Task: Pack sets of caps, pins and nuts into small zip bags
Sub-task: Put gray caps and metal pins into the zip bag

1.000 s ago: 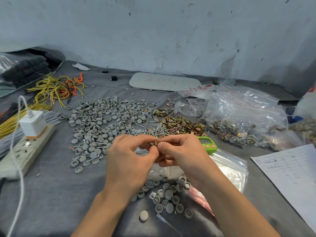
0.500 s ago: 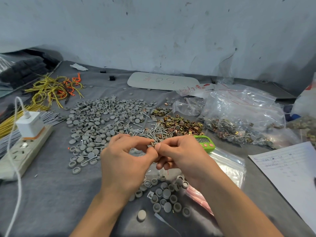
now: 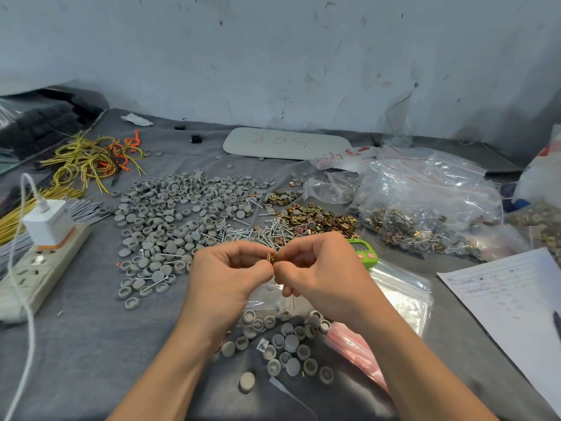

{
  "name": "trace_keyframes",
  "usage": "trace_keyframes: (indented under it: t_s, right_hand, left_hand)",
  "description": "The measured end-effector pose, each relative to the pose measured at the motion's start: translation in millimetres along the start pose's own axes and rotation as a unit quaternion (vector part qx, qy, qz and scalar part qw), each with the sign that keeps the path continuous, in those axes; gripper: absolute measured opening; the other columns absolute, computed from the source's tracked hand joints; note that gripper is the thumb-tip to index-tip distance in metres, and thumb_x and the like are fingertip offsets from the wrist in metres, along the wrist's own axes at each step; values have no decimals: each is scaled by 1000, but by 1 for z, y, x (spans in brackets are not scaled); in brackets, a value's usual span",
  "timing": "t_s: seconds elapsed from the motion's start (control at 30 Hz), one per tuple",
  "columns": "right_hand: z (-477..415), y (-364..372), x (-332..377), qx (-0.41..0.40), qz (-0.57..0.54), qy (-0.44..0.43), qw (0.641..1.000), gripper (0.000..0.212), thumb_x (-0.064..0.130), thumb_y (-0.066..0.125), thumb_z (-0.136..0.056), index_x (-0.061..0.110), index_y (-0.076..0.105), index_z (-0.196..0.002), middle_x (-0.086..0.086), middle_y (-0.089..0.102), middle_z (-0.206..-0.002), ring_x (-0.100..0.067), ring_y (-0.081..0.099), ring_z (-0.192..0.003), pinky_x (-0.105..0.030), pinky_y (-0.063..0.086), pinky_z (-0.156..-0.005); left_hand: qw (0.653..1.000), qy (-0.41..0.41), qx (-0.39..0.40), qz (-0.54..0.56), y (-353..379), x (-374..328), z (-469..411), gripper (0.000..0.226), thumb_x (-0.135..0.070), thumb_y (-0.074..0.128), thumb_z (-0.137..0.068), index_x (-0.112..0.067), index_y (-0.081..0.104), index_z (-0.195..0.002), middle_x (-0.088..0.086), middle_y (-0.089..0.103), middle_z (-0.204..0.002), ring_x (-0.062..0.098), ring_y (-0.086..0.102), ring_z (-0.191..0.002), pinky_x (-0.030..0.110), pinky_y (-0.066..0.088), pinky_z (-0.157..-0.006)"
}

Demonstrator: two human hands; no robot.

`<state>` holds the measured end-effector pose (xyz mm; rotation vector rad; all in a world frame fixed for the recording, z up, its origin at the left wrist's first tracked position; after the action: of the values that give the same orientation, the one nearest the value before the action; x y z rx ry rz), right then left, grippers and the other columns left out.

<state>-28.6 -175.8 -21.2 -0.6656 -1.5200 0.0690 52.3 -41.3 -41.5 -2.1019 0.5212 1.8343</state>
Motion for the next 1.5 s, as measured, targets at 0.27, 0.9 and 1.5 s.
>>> trace_keyframes:
  t_s: [0.27,0.9,1.5]
  right_hand:
    - [1,-4,-8,3,23,32,999,12,7,73,-83,16,80,-83,-4,74,-62,-13,69,-54,-23,51,-53]
    - [-2,23,-11,-46,-112,53,991,18,12,80,-64,3,64,-68,-2,48,-53,-16,33,-51,-29,26,-51]
    - [-3,0,-14,-40,-56,51,996,16,7,71,-85,18,80,-77,-6,76,-67,-23,72,-58,-24,50,-51]
  left_hand:
    - [988,51,74,-128,-2,-5,1,28,-44,83,-64,-40,81,-91,-7,79,-81,9,76,-82,30,57,-78]
    - [985,-126,-9,121,-3,16,0,15,-17,72,-79,-5,78,-87,16,75,-77,18,69,-74,27,60,-75]
    - [998,-7,27,-51,0,2,-4,21,-4,82,-82,-24,83,-89,-2,80,-83,11,76,-81,25,59,-75]
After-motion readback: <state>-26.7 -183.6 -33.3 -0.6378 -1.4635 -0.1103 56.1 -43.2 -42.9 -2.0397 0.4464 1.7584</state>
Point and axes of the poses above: each hand's wrist, its own z-axis away from the middle knuckle, its own y-axis out of the palm, x = y × z, the point moved 6 cm from there along -z, towards the middle knuckle
